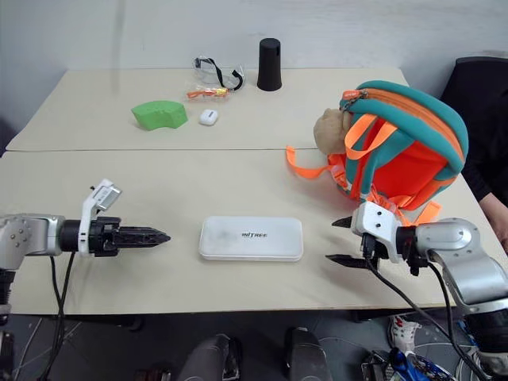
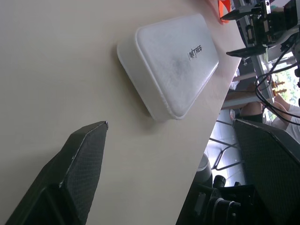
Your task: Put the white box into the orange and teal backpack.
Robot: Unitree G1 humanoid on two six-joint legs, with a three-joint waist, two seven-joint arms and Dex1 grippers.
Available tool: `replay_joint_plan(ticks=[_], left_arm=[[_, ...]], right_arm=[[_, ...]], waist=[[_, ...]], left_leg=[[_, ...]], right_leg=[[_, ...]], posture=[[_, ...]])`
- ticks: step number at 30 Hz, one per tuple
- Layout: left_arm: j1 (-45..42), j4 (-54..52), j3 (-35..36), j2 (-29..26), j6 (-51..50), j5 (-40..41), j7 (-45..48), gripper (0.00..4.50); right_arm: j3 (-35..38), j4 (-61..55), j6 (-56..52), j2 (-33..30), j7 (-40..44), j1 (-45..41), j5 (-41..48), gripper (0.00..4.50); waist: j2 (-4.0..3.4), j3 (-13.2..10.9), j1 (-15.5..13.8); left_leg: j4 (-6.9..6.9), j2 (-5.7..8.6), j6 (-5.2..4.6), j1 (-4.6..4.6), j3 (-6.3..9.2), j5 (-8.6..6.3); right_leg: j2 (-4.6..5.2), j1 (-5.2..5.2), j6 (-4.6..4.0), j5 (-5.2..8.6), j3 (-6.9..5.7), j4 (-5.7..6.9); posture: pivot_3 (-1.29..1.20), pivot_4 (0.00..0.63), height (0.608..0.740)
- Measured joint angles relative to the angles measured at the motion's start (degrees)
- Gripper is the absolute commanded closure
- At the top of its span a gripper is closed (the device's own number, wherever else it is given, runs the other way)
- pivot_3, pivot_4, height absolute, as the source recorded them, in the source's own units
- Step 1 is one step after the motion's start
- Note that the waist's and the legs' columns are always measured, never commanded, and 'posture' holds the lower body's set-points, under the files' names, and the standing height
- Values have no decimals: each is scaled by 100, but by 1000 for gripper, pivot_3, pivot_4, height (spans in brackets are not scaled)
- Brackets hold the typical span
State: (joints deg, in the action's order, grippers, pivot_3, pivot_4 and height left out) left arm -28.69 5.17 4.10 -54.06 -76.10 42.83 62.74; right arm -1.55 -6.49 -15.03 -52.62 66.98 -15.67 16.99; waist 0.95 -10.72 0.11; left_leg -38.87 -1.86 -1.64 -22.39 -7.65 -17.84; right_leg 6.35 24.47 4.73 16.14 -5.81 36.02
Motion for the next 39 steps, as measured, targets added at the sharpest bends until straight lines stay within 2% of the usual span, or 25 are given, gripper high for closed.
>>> replay_joint_plan(ticks=[3, 4, 6, 8, 11, 14, 18, 20, 21, 23, 25, 27, 31, 33, 34, 38, 39], left_arm=[[32, -16, -97, -6, 332, -149, 1, 0], [167, -106, -81, -18, 947, -382, 3, 0], [457, -224, 14, -25, 2144, -827, -17, 0], [630, -229, 103, -48, 2978, -1169, -30, 0], [831, -261, 220, -36, 3891, -1464, 4, 595], [942, -284, 211, 160, 4476, -1679, -9, 1570], [1021, -378, 36, 293, 4876, -1869, -3, 2874], [985, -436, 32, 306, 4766, -1835, -5, 3493], [934, -429, 39, 299, 4544, -1772, -5, 3500], [766, -346, 71, 233, 3785, -1473, 2, 3268], [488, -122, 209, 200, 2908, -1117, 4, 2650], [192, 71, 278, 54, 1991, -763, 45, 2020], [-121, 277, 265, -56, 981, -439, 71, 732], [-239, 415, 251, -59, 654, -330, 95, 88], [-275, 451, 251, -69, 553, -293, 117, 0], [-366, 469, 250, -115, 361, -253, 174, 0], [-366, 469, 249, -136, 338, -248, 207, 0]], right_arm=[[-53, 9, 3, 48, 41, -52, -2, 2681], [-35, 1, -52, 49, 34, -50, 31, 2892], [152, -45, -326, 49, 15, 61, 245, 3595], [355, -73, -563, 42, -23, 154, 413, 3595], [467, -64, -641, 38, -64, 267, 455, 3786], [451, 14, -735, 85, -105, 242, 463, 4499], [401, 18, -779, 116, -11, 136, 493, 4500], [414, 10, -799, 109, 73, 84, 557, 4500], [424, -1, -795, 102, 115, 88, 587, 4500], [438, -11, -760, 76, 158, 101, 598, 4500], [468, -10, -720, 19, 210, 141, 598, 4333], [504, -9, -617, -43, 285, 169, 596, 3889], [564, -7, -323, -119, 371, 191, 467, 2555], [554, -7, -236, -119, 405, 210, 438, 2756], [551, -7, -237, -119, 415, 209, 439, 2957], [531, -11, -251, -118, 471, 209, 453, 4329], [509, -14, -252, -118, 485, 210, 453, 4486]], waist=[[0, 0, 0], [0, 0, 6], [0, 0, 5], [0, 0, 3], [0, 0, 5], [-1, 0, 4], [0, 0, 2], [0, 0, 2], [0, 0, -3], [0, 0, -2], [0, 0, -7], [0, 0, -4], [0, 0, -2], [0, 0, -1], [0, 0, -2], [0, 0, 1], [0, 0, 3]], left_leg=[[-1, -1, 1, -1, 1, -1], [-1, -2, 2, 1, 0, -2], [-1, -4, 4, -1, 4, -4], [-2, -4, 3, -2, 4, -4], [-1, -4, 0, -1, 6, -8], [-1, -4, -2, -1, 5, -10], [-1, -3, -4, -3, 4, -11], [-1, -3, -4, -2, 4, -11], [-1, -3, -5, -2, 4, -10], [-2, -3, -7, -3, 4, -10], [-6, -2, -9, -5, 5, -9], [-9, -1, -10, -8, 6, -10], [-9, 0, -10, -6, 4, -10], [-10, -1, -9, -6, 4, -10], [-10, -1, -9, -6, 4, -10], [-10, -1, -9, -6, 4, -9], [-10, -1, -8, -6, 4, -9]], right_leg=[[9, 0, 0, 0, 0, 0], [16, 1, 0, 0, 2, -1], [19, 1, -2, 1, 2, -4], [21, 0, -2, 1, 4, -4], [23, 0, -3, 1, 5, -5], [25, 0, -3, 1, 14, -4], [24, 0, -2, 1, 9, -4], [23, 0, -2, 1, 2, -2], [22, 0, -2, 1, 0, -2], [21, -1, 0, 0, -6, -1], [16, -1, 0, 0, -9, -1], [12, -2, 3, -1, -10, -1], [10, -2, 3, -1, -9, -1], [6, -2, 3, -1, -9, 0], [6, -2, 3, -1, -9, 0], [8, -2, 3, -1, -7, 0], [8, -2, 3, -1, -7, 0]], posture=[[0, 150, 740], [0, 150, 740], [0, 150, 740], [0, 150, 740], [0, 150, 740], [0, 150, 740], [0, 150, 740], [0, 150, 740], [0, 150, 740], [0, 150, 740], [0, 150, 740], [0, 150, 740], [0, 150, 740], [0, 150, 740], [0, 150, 740], [0, 150, 740], [0, 150, 740]])
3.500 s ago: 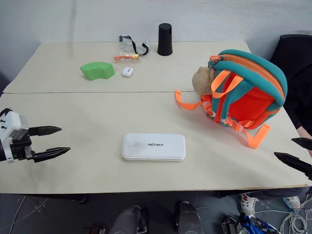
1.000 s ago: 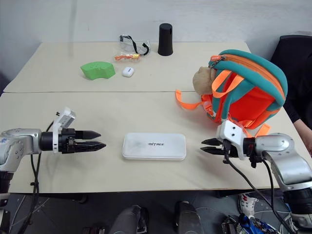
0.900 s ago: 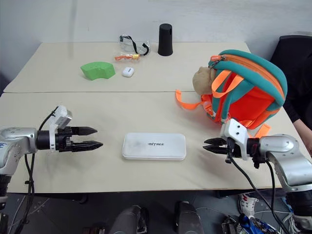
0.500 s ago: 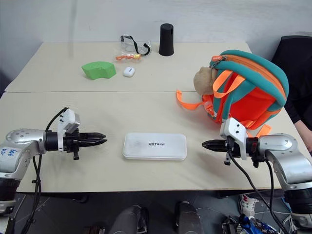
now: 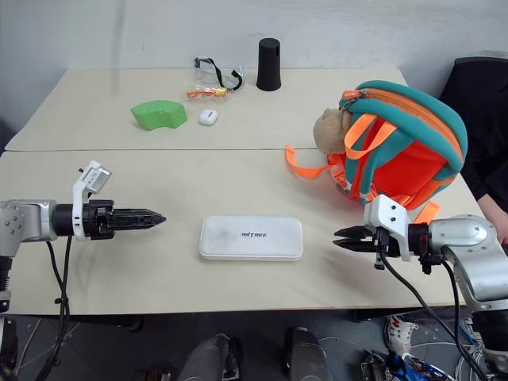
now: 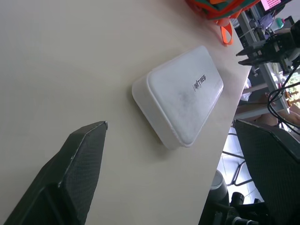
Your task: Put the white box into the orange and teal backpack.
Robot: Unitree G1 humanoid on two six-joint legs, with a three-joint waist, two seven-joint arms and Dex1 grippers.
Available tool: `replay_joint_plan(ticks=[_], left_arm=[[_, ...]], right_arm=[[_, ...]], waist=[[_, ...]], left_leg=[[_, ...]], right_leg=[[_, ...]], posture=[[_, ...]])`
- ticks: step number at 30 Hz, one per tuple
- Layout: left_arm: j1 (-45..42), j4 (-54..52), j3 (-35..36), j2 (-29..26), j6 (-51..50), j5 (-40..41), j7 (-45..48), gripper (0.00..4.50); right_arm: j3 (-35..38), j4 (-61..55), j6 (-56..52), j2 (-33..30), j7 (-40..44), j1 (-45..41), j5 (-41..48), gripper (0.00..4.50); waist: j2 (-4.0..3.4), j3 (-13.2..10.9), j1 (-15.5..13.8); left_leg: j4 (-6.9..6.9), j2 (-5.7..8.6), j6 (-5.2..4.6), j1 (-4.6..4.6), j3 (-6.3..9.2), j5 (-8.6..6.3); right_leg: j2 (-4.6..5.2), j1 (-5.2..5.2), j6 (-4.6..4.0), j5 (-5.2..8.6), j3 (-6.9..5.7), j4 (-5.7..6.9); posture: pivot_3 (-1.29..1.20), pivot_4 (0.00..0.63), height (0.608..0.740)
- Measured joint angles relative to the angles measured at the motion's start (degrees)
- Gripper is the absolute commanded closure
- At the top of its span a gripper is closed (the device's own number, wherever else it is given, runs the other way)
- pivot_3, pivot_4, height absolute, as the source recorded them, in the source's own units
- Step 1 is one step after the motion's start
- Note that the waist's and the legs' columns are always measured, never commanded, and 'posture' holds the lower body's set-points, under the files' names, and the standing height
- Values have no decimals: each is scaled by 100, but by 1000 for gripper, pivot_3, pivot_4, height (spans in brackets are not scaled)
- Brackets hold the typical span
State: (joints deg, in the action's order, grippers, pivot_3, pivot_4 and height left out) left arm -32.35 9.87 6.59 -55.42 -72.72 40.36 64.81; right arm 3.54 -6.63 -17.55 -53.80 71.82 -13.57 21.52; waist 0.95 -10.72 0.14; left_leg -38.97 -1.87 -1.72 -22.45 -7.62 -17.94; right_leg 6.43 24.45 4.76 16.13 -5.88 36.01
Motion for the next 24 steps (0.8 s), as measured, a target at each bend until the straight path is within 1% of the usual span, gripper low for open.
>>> replay_joint_plan(ticks=[5, 10, 12, 16, 20, 24], left_arm=[[-1, 4, -55, -163, -136, 9, 121, 0], [-90, 32, -215, -82, -499, 18, 69, 0], [-120, 39, -373, 61, -576, -8, -44, 0], [-296, 418, -678, 461, -707, -112, -303, 0], [-597, 650, -824, 797, -763, -143, -366, 0], [-701, 798, -993, 1204, -745, -182, -412, 0]], right_arm=[[-147, -11, 4, 56, 21, 15, -10, 4486], [-502, 314, 147, 272, -3, -334, -239, 4486], [-687, 469, 264, 362, 5, -465, -365, 4486], [-1008, 743, 504, 530, 20, -702, -648, 4486], [-1197, 1012, 670, 715, -26, -977, -947, 4486], [-1273, 1149, 766, 781, -43, -1035, -1105, 4486]], waist=[[0, 0, -1], [0, 0, 2], [0, 0, 0], [0, 0, -13], [0, 0, -2], [1, 0, -2]], left_leg=[[-1, 1, 1, 0, 0, 0], [-4, 1, 1, 1, 0, 0], [-5, 3, 0, 0, -1, 0], [-12, 5, -1, -4, 1, 1], [-13, 6, -2, -1, -1, 1], [-14, 6, -1, -3, -2, 2]], right_leg=[[2, 0, 0, 0, 1, 1], [2, 0, 0, 0, 2, 3], [2, 0, 0, 0, 3, 6], [-2, 1, 0, 0, -1, 9], [-4, 0, 1, 0, 2, 13], [-6, 1, 1, 0, 2, 41]], posture=[[0, 150, 740], [0, 150, 740], [0, 150, 740], [0, 150, 740], [0, 150, 740], [0, 150, 740]])
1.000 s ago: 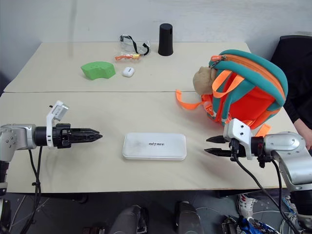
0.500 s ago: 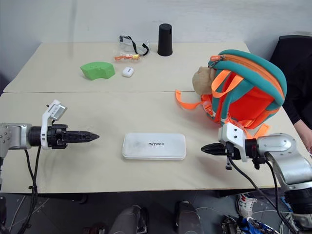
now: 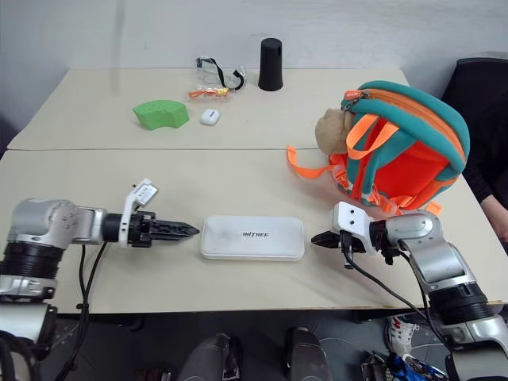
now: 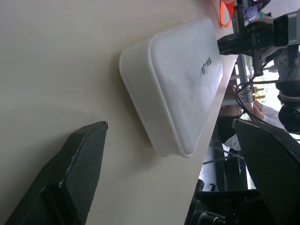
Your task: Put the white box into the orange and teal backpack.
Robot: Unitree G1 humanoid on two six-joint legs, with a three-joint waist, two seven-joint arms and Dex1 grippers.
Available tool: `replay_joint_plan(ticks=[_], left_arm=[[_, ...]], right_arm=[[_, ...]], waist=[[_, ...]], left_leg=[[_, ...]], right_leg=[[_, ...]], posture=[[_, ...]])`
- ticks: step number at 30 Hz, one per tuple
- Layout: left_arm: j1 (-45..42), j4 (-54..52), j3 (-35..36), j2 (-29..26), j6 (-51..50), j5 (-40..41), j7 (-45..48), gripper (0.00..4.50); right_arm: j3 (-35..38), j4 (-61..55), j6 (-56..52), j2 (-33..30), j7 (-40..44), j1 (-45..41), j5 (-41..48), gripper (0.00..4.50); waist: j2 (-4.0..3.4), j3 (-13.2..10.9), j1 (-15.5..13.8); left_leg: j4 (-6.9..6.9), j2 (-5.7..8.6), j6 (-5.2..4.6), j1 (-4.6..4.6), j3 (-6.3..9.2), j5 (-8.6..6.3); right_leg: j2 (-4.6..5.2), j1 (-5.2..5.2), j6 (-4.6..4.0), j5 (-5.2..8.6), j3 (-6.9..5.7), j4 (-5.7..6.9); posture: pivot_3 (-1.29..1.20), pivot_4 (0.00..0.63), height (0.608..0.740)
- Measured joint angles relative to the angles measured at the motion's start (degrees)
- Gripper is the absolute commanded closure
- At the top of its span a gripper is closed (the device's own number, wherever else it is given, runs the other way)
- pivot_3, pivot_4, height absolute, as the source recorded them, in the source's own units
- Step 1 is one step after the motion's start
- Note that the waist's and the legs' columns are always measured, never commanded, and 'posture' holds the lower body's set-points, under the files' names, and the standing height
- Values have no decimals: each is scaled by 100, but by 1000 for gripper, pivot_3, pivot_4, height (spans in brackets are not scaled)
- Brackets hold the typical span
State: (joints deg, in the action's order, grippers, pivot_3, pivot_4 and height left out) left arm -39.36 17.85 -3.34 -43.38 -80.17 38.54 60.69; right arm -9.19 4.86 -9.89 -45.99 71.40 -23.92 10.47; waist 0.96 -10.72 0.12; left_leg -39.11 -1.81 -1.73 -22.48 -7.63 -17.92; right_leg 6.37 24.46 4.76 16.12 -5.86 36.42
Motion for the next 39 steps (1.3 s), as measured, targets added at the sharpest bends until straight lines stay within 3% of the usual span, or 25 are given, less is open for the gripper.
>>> replay_joint_plan(ticks=[11, 20, 23, 31, 39], left_arm=[[-728, 732, -63, 934, -73, -110, -276, 0], [-1263, 1245, -542, 1238, 144, -305, -6, 0], [-1411, 1417, -724, 1237, 210, -335, 223, 629], [-1547, 1472, -1068, 1180, 341, -492, 817, 3087], [-1126, 908, -721, 681, 286, -343, 962, 3165]], right_arm=[[-131, -72, -51, 143, -26, -27, -96, 4486], [-147, -257, -136, 150, -130, 93, -103, 4486], [-142, -293, -132, 150, -187, 147, -99, 4500], [-25, -509, -132, 158, -368, 405, -70, 4500], [639, -1790, -723, 149, -881, 1639, 430, 4500]], waist=[[0, 0, -7], [1, 0, -3], [1, 0, -2], [1, 0, -1], [1, 0, 13]], left_leg=[[-6, 4, -3, 1, 2, 4], [-6, 4, -2, 0, 1, 5], [-6, 3, -1, 1, 1, 5], [-6, 3, -1, 1, 2, 5], [-3, -5, 2, -5, 7, 3]], right_leg=[[-4, -1, 1, 0, -1, 7], [-7, -1, 1, 0, -1, 6], [-7, -1, 1, 0, -2, 6], [-7, -1, 1, 0, -1, 5], [10, 2, 1, 0, 1, 2]], posture=[[0, 150, 740], [0, 150, 740], [0, 150, 740], [0, 150, 740], [0, 150, 740]])
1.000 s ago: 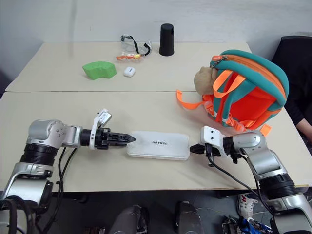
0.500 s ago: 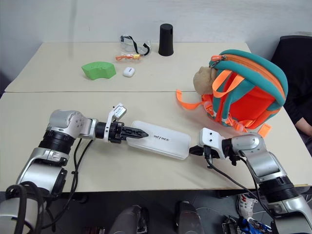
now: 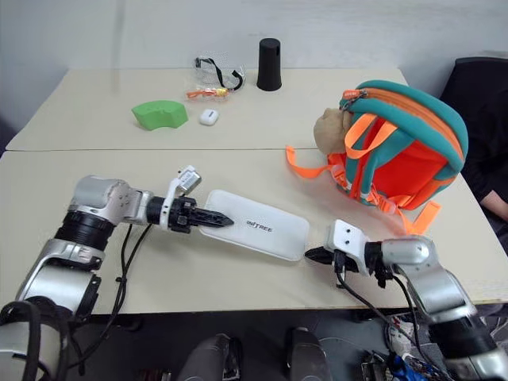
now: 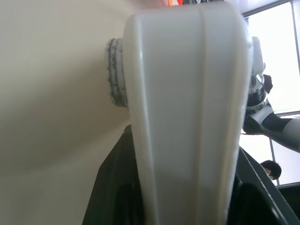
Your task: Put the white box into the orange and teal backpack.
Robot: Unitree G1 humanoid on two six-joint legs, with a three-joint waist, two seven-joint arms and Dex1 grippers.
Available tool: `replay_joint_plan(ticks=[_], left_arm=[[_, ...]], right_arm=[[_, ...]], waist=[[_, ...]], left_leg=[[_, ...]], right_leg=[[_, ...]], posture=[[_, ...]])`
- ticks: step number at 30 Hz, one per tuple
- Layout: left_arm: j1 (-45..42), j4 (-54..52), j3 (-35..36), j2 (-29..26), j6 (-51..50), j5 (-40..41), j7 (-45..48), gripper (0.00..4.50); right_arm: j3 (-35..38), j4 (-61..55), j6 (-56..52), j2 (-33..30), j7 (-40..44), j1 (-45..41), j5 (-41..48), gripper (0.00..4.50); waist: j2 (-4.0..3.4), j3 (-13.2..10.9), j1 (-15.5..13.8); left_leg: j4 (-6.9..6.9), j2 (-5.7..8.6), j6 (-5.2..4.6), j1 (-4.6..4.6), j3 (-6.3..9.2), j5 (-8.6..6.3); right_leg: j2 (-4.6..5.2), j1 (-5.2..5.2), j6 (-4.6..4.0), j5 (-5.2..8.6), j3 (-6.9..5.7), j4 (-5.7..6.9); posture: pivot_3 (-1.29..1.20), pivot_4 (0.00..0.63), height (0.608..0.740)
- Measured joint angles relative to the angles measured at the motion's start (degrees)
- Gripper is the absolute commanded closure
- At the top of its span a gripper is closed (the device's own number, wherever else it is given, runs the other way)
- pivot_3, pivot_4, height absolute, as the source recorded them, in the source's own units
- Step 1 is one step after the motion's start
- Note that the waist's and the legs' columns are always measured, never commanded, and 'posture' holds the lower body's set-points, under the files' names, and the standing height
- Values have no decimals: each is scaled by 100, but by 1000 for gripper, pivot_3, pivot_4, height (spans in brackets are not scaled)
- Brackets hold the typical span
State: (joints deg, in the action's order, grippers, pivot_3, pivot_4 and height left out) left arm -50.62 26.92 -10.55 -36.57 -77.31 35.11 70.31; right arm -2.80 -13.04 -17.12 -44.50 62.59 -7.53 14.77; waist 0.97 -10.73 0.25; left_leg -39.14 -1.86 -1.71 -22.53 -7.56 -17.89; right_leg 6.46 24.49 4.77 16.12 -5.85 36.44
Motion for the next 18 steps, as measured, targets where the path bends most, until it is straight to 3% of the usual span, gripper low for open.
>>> replay_joint_plan(ticks=[1, 4, 10, 15, 18], left_arm=[[147, -215, 171, -131, -29, 117, 35, 3165], [555, -955, 633, -536, -14, 423, 142, 3165], [1677, -2790, 1810, -1119, 250, 931, -25, 3165], [1920, -3586, 2781, -1102, 235, 1399, -606, 3165], [1943, -3792, 3109, -1026, 198, 1639, -984, 3165]], right_arm=[[288, -268, -225, 0, -137, 238, 171, 4500], [1271, -880, -959, 3, -560, 731, 791, 3898], [3531, -1603, -2662, 285, -1693, 1196, 2807, 1749], [3936, -1250, -3180, 590, -2836, 319, 3483, 94], [3711, -761, -3241, 753, -3232, -229, 3513, 41]], waist=[[0, 0, -3], [0, 0, -13], [0, 0, -17], [0, 0, -9], [-1, 0, -7]], left_leg=[[0, 0, 0, 0, 1, 0], [-1, 2, 0, -1, 13, 0], [3, 0, 5, 0, 44, -2], [7, 3, 5, 2, 47, -2], [19, 4, 8, 6, 46, -1]], right_leg=[[1, 0, 0, 0, 0, 0], [12, -6, -1, 1, 10, -1], [19, -24, -6, 3, 18, -45], [21, -26, -7, 3, 17, -45], [15, -25, -10, 5, 15, -45]], posture=[[0, 150, 740], [0, 150, 740], [0, 150, 740], [0, 150, 740], [0, 150, 740]])
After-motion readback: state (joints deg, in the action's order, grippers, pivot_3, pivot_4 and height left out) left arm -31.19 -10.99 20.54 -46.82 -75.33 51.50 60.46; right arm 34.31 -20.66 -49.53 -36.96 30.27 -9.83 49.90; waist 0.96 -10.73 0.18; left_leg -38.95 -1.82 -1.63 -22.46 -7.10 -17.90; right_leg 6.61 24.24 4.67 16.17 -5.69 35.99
